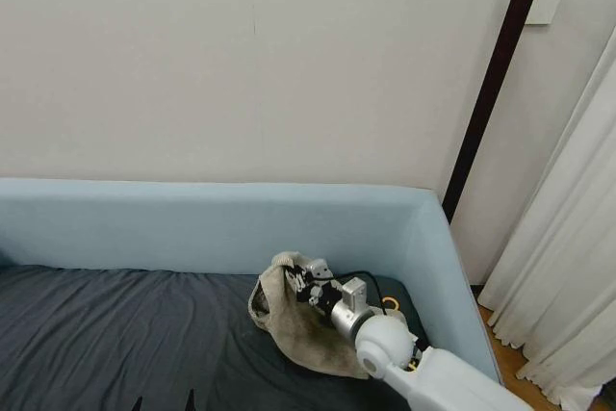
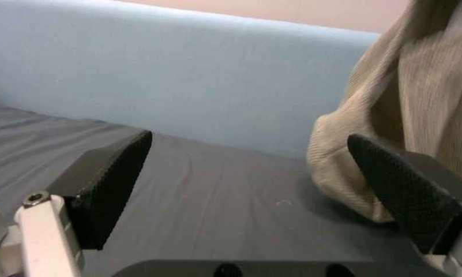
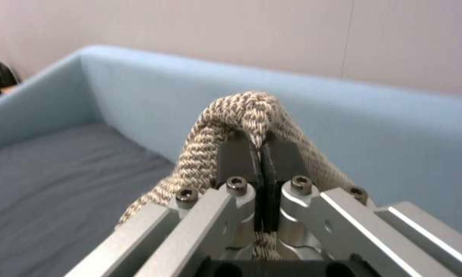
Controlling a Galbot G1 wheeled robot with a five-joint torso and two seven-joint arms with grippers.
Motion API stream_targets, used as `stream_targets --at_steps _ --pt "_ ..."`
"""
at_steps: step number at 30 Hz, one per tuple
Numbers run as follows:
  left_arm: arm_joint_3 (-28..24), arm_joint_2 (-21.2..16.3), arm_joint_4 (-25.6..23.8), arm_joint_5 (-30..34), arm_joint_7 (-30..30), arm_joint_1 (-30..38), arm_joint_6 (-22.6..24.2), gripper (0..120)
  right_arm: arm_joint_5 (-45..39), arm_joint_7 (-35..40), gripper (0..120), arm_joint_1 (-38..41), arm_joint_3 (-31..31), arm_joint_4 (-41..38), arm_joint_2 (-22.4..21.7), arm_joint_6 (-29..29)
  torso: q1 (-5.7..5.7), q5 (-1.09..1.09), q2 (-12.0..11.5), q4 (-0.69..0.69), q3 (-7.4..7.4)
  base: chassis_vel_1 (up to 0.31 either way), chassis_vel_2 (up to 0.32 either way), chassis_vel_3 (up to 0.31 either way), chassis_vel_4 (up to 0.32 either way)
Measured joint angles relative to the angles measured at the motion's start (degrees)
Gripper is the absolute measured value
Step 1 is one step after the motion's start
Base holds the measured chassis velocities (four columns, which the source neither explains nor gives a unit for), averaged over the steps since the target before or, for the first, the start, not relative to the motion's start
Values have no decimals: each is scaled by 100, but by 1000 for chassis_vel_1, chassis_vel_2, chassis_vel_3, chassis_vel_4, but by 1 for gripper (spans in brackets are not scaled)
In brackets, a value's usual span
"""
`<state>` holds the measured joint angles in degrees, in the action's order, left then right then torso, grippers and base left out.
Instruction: Pick up the clothes from the sofa and hang them on the clothes hanger.
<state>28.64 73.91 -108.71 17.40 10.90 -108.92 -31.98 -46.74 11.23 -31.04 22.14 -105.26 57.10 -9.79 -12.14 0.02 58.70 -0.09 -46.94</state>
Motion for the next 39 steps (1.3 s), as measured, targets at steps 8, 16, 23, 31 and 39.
stream_targets --at_steps 8,16,23,31,39 --pt "12 -3 -36 44 1 27 37 100 -877 235 0 994 -26 -957 -630 -165 0 -2 0 1 0 0 0 0 0" --pt "20 64 -103 52 2 20 72 100 -1756 458 0 1606 -369 -2037 -1346 -299 0 -1 0 -1 0 0 0 0 0" --pt "55 165 -151 44 24 -67 74 100 -2177 371 0 2250 -124 -2708 -1539 -318 0 -2 1 1 1 0 0 0 0" --pt "99 270 -124 34 62 -121 23 100 -2283 438 0 2877 269 -2289 -930 -279 0 -2 0 1 0 0 0 0 0" --pt "73 366 118 22 69 -5 18 100 -1828 362 0 2659 600 -1538 -191 -105 -1 -3 0 0 0 0 0 0 0"
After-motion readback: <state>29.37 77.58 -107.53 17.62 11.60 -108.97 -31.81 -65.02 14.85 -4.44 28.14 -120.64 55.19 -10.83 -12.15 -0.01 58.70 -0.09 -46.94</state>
